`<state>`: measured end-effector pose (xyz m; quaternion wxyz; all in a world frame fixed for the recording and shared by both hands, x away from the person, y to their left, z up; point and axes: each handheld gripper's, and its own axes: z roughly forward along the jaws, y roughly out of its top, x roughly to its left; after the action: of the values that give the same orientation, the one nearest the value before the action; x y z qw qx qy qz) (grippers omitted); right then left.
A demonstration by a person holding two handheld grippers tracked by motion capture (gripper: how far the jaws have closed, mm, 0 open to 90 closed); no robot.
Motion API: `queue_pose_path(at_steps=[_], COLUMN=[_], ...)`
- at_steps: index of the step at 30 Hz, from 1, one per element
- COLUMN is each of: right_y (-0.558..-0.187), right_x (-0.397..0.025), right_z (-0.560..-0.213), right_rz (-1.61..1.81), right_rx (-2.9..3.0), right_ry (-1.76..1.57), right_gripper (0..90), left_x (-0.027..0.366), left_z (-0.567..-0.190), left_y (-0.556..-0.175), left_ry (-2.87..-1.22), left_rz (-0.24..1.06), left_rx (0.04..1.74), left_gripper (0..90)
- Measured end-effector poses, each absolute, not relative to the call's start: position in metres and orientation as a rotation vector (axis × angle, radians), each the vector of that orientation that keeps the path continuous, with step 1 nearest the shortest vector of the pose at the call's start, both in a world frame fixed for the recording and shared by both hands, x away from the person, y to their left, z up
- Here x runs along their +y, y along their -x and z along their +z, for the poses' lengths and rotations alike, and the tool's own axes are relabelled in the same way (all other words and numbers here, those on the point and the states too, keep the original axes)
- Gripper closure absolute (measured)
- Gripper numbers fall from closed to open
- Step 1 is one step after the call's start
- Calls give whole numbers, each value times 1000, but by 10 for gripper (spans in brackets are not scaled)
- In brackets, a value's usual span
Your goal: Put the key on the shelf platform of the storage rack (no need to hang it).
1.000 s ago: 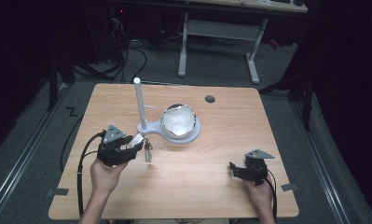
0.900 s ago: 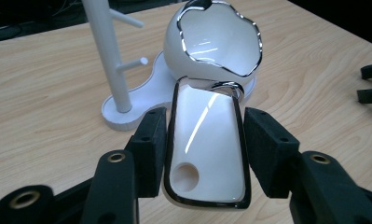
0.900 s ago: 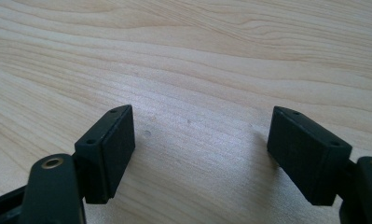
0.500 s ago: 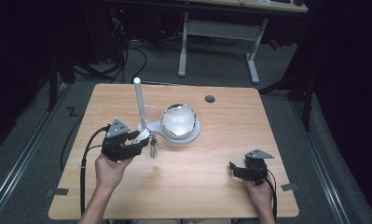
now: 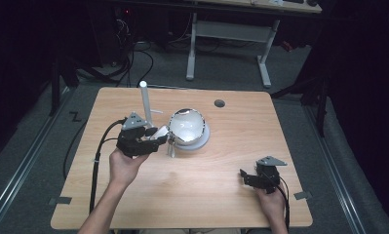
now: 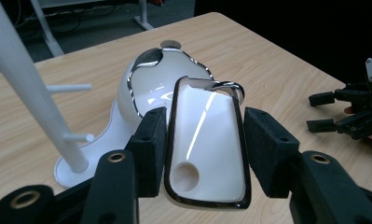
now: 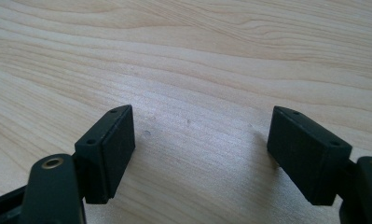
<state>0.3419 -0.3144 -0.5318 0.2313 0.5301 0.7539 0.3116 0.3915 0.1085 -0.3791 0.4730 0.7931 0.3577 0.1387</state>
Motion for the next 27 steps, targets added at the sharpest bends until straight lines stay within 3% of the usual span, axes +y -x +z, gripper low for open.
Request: queue_pose_path(at_steps=[27], right_y=[-342], right_x=[-314], right_z=[-532], right_rz=[860], right_rx=[2072], right_ry=[-1460], right_gripper=[236], left_x=[65], left_z=[-356], left_y=[-439], left_ry=[-1955], left_rz=[361], left_rx=[845], left_gripper=[513])
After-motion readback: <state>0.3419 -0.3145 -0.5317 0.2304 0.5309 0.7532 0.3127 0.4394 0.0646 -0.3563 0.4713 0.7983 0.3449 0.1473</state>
